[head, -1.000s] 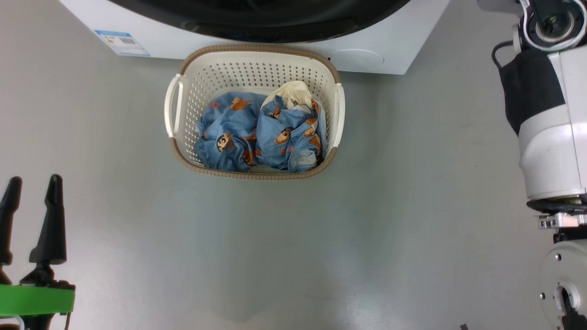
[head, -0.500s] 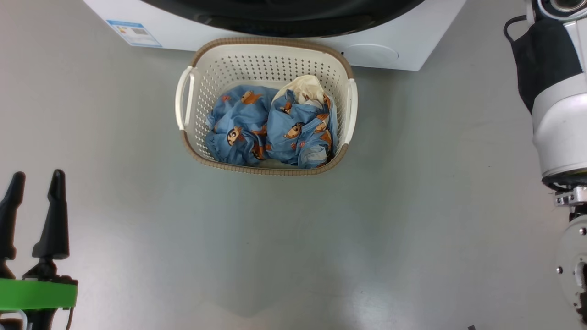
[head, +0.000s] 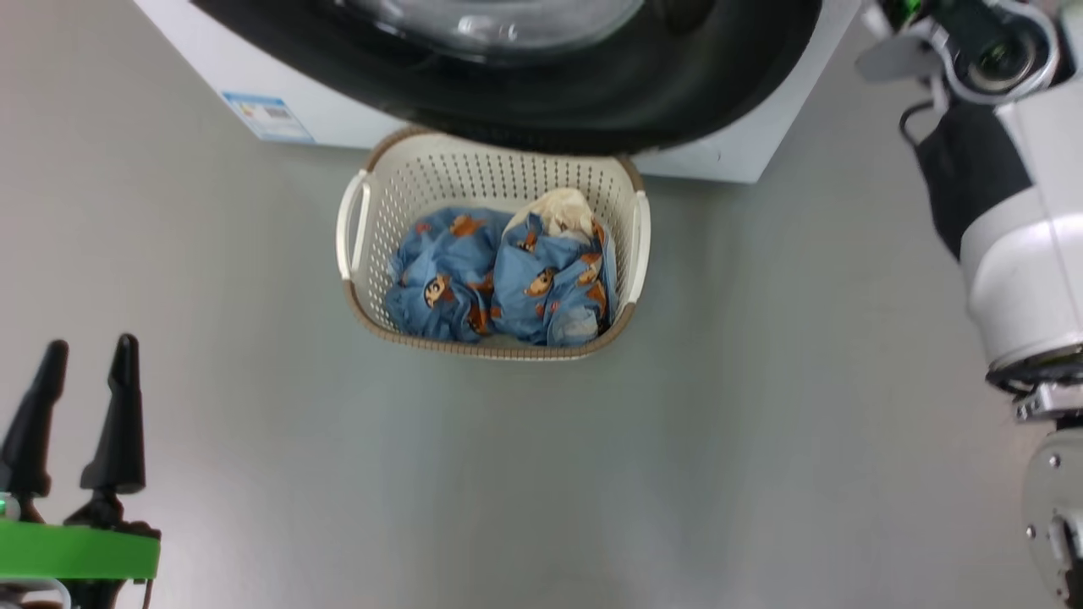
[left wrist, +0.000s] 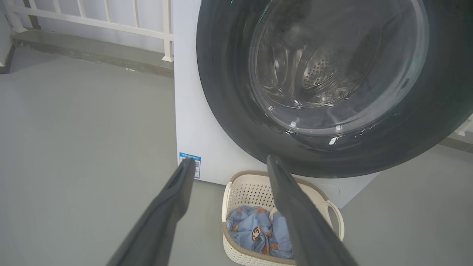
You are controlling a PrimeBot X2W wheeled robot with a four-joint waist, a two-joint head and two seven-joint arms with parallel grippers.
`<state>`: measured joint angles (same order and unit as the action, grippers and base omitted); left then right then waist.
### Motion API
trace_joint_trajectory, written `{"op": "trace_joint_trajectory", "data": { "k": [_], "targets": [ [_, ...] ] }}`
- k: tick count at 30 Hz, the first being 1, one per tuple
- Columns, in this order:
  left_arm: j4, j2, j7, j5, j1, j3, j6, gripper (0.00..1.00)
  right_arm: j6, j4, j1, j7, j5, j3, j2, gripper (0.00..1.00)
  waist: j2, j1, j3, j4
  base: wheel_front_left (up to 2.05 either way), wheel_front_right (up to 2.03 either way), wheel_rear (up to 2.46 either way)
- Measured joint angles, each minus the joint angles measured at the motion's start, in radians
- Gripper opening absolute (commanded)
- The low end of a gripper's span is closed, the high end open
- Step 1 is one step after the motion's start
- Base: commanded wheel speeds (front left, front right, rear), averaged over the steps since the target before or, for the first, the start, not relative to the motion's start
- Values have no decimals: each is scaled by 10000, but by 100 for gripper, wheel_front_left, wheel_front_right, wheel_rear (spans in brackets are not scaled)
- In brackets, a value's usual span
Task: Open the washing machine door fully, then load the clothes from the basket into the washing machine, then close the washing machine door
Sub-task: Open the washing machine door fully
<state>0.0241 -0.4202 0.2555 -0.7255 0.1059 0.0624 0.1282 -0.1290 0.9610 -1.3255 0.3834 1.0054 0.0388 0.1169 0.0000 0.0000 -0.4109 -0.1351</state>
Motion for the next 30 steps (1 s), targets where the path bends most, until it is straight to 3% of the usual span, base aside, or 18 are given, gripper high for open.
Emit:
{"op": "trace_joint_trajectory", "data": {
  "k": [8, 16, 30],
  "targets": [
    [-313, 272, 0, 320, -397, 33, 0, 100, 0, -435, 1389, 1003, 462, -395, -88, 0, 0, 0, 913, 58, 0, 0, 0],
    [-888, 694, -2, 752, -963, -40, 0, 100, 0, -1707, 3369, 2410, 792, -353, -314, 0, 0, 0, 1920, -96, 0, 0, 0],
    [-1498, 1248, -2, 1597, -1315, 84, 0, 100, 0, -3935, 6740, 3733, 1810, 393, -393, 0, 0, 0, 3364, -1197, 0, 0, 0]
  ]
}}
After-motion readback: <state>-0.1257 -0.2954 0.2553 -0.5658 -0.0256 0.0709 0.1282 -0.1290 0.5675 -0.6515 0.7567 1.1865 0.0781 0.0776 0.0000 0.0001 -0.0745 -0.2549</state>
